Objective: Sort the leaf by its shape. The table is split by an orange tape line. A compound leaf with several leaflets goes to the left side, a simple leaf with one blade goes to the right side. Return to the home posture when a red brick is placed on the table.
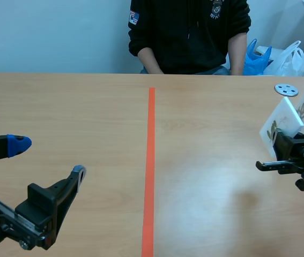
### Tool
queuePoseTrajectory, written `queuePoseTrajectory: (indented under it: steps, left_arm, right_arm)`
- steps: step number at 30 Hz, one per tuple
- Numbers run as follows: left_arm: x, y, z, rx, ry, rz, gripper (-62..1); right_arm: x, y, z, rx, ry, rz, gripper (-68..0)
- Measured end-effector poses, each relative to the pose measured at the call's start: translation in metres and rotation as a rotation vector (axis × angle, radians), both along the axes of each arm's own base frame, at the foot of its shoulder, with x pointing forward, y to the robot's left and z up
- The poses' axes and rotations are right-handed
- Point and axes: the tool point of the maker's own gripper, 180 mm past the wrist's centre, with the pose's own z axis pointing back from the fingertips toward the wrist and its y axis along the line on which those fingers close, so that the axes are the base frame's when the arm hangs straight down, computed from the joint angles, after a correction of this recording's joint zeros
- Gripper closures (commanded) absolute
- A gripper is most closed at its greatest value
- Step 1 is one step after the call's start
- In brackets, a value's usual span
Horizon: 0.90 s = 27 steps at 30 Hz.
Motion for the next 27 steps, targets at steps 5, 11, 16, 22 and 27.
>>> queuePoseTrajectory:
  steps: [5,11,16,22,27]
  left_arm:
    - [0.000,0.000,0.000,0.000,0.000,0.000,-60.2]
    - [0.000,0.000,0.000,0.000,0.000,0.000,-60.2]
    - [0.000,0.000,0.000,0.000,0.000,0.000,-60.2]
    - [0.000,0.000,0.000,0.000,0.000,0.000,-60.2]
    - [0.000,0.000,0.000,0.000,0.000,0.000,-60.2]
  right_arm:
    - [-0.005,-0.027,-0.015,-0.018,0.034,-0.099,-1.7]
    - [-0.023,-0.048,-0.066,0.012,0.147,-0.164,-1.7]
    - [-0.018,-0.055,-0.077,0.025,0.159,-0.190,-1.7]
    - [0.007,-0.057,-0.064,0.031,0.107,-0.198,-1.7]
    - [0.013,-0.064,-0.067,0.011,0.112,-0.228,-1.7]
